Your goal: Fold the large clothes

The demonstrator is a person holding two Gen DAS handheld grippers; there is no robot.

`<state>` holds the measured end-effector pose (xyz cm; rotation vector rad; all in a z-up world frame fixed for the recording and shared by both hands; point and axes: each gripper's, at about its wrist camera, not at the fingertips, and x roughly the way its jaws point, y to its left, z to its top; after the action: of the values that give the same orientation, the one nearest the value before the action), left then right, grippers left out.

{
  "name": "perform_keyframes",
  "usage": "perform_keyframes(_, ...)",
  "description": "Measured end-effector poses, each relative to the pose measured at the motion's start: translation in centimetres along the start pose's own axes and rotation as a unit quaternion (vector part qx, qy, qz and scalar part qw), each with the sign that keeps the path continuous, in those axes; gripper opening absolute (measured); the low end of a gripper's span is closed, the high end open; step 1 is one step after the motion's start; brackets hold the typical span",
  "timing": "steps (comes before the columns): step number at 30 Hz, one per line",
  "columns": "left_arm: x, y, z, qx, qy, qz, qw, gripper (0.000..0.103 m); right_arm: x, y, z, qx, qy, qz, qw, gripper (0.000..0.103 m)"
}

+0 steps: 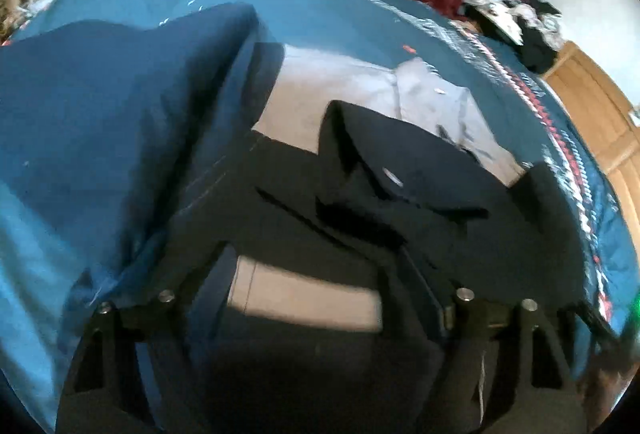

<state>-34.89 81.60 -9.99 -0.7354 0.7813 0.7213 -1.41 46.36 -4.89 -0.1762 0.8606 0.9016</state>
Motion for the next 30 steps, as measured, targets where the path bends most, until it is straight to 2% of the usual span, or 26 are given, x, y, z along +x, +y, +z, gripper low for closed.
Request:
perform_keyframes(3,1.0,-0.2,1.4,-0.022,-0.007,0.003,0.9997,0.082,0.1,0.8,-0.9,-0.003,-0.003,0.003,1.0,0.074)
perform_keyframes(5,1.6,-0.8,2.0,-0.024,-0.003,0.0,0.9997,0.073,0.6,1.2,-1.1,-0.008,0.001,0.005,1.0,0.074)
perform_keyframes(7,2.1,-1.5,2.3,-0.018,0.001,0.013,0.9998,0.069,1.7,1.7,-1.6,-0.01,0.004,0.006,1.0,0.074)
perform_keyframes(8,2.0,-1.8,2.5,-0.015,0.002,0.011,0.9998,0.061,1.9,1.6,-1.7,-0.01,0.006,0.006,1.0,0.074)
perform_keyframes(10,1.4,-2.3,2.4,-0.017,0.002,0.001,0.9998,0.059,2.1,1.4,-1.8,-0.005,0.008,0.009,1.0,0.074)
perform_keyframes(12,0.8,-2.2,2.1,-0.023,-0.002,0.0,0.9997,0.073,2.0,1.3,-2.0,-0.002,0.007,0.011,1.0,0.074)
perform_keyframes(13,0.7,-2.1,1.9,-0.027,-0.003,-0.007,0.9996,0.086,2.0,1.2,-2.0,-0.001,0.006,0.012,1.0,0.074)
perform_keyframes(14,0.6,-2.0,1.6,-0.03,-0.005,-0.013,0.9995,0.09,2.0,1.0,-2.1,0.001,0.006,0.014,1.0,0.074)
perform_keyframes(18,0.6,-1.4,0.8,-0.046,-0.009,-0.036,0.9983,0.091,2.0,0.8,-2.3,0.004,0.007,0.018,1.0,0.074)
perform_keyframes(20,1.0,-1.5,1.1,-0.051,-0.014,-0.036,0.9979,0.089,2.0,0.8,-2.4,0.003,0.007,0.019,1.0,0.074)
perform_keyframes(21,1.1,-1.5,1.4,-0.054,-0.017,-0.038,0.9977,0.083,2.0,0.8,-2.4,0.002,0.007,0.019,1.0,0.074)
perform_keyframes(22,1.6,-1.6,1.9,-0.059,-0.022,-0.047,0.9969,0.057,2.0,0.8,-2.4,0.001,0.006,0.017,1.0,0.074)
perform_keyframes(23,2.1,-1.8,2.2,-0.061,-0.02,-0.052,0.9966,0.022,2.0,0.9,-2.4,0.0,0.007,0.016,1.0,0.074)
perform_keyframes(24,2.7,-2.0,2.6,-0.063,-0.013,-0.052,0.9965,0.014,2.0,1.0,-2.4,0.0,0.008,0.016,1.0,0.074)
perform_keyframes(25,2.7,-2.0,3.0,-0.065,-0.018,-0.053,0.9963,0.008,2.0,1.0,-2.4,0.0,0.008,0.015,1.0,0.074)
perform_keyframes(27,1.2,-2.1,3.5,-0.064,-0.041,-0.062,0.9952,0.006,2.0,1.0,-2.5,0.0,0.008,0.014,1.0,0.072)
perform_keyframes(28,-0.4,-2.0,3.6,-0.06,-0.065,-0.067,0.9939,0.006,2.1,0.9,-2.5,0.001,0.01,0.012,1.0,0.069)
perform_keyframes(29,-1.6,-1.8,3.3,-0.056,-0.084,-0.069,0.9925,0.006,2.3,0.7,-2.6,0.003,0.015,0.009,1.0,0.064)
perform_keyframes(30,-2.6,-1.2,2.7,-0.051,-0.1,-0.066,0.9915,0.006,2.8,0.3,-2.6,0.008,0.027,0.006,1.0,0.048)
